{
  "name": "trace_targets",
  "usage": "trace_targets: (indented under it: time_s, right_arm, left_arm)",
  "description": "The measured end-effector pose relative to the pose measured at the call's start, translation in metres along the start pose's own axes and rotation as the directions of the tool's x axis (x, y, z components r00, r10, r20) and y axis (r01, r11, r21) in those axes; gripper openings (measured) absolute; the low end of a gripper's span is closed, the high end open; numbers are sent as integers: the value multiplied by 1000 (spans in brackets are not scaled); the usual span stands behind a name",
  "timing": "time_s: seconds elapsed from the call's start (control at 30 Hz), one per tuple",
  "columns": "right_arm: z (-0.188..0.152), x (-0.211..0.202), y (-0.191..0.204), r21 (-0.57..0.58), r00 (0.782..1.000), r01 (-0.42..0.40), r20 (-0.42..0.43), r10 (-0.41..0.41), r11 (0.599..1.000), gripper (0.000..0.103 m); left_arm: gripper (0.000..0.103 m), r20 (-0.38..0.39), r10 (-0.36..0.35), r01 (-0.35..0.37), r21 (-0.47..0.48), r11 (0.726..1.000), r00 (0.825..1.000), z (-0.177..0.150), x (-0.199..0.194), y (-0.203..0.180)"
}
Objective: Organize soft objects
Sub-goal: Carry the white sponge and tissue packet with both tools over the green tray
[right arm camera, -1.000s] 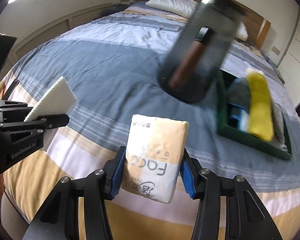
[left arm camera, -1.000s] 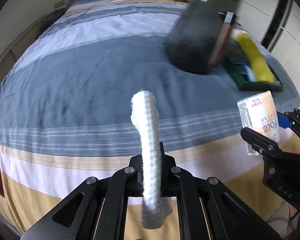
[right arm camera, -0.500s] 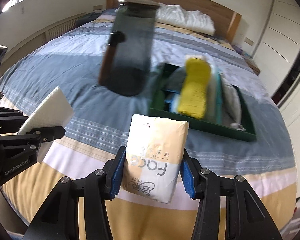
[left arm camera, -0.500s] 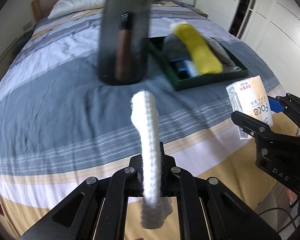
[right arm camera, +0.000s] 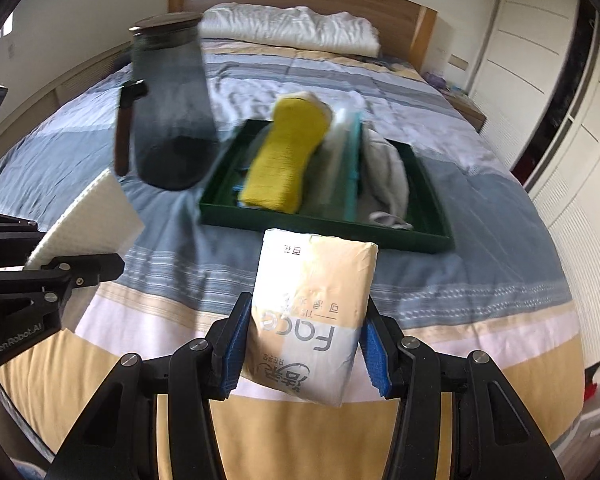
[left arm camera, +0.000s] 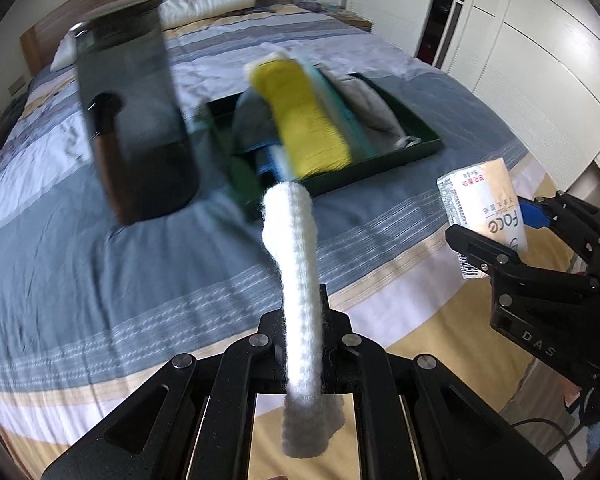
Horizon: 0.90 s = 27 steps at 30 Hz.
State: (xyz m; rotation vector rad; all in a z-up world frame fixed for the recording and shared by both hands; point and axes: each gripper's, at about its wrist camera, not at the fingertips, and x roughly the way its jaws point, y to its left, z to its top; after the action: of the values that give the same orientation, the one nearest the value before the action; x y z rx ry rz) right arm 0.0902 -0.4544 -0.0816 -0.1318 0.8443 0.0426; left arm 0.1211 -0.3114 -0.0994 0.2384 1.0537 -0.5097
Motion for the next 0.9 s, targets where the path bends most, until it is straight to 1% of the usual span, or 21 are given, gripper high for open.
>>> trace_targets:
  time_s: [0.1,0.17,0.33,0.43,0.53,0.63,0.73,0.77,0.9]
  right_arm:
    - [6,7,-28,23,1000,8,4,-8,1000,49]
    - [13,9,-44,33,1000,10,12,-10,999,49]
    - [42,12,-81,59,999,2,52,-5,998,49]
    - [56,16,-94,71,997,-6,73,1,997,49]
    - [71,24,-109,80,996,-14,89,6,997,49]
    - [80,35,-120,83,995,-46,96,38,995,49]
    - [94,56,-133,74,991,-89,108,81,993,49]
    - [97,63,-137,71,990,-95,108,87,993,49]
    - [110,94,-153,39,992,-92,94,88,995,50]
  left_arm:
    - [5,13,-23,23,4,1000,1000,20,2,-9]
    - [5,29,-25,25,7,1000,999,34,4,-14]
    - [5,69,-52,52,5,999,996,78,10,-23]
    - [5,91,-51,51,5,999,995,102,15,-28]
    - [5,101,-63,66,-19,998,993,124,26,-29]
    - [5,108,-67,72,-38,997,992,142,41,-32]
    - [5,104,-71,76,-49,996,992,155,60,-36]
    - [5,100,-73,78,-53,996,992,154,61,-37]
    - [5,73,-64,70,-75,995,995,160,87,-37]
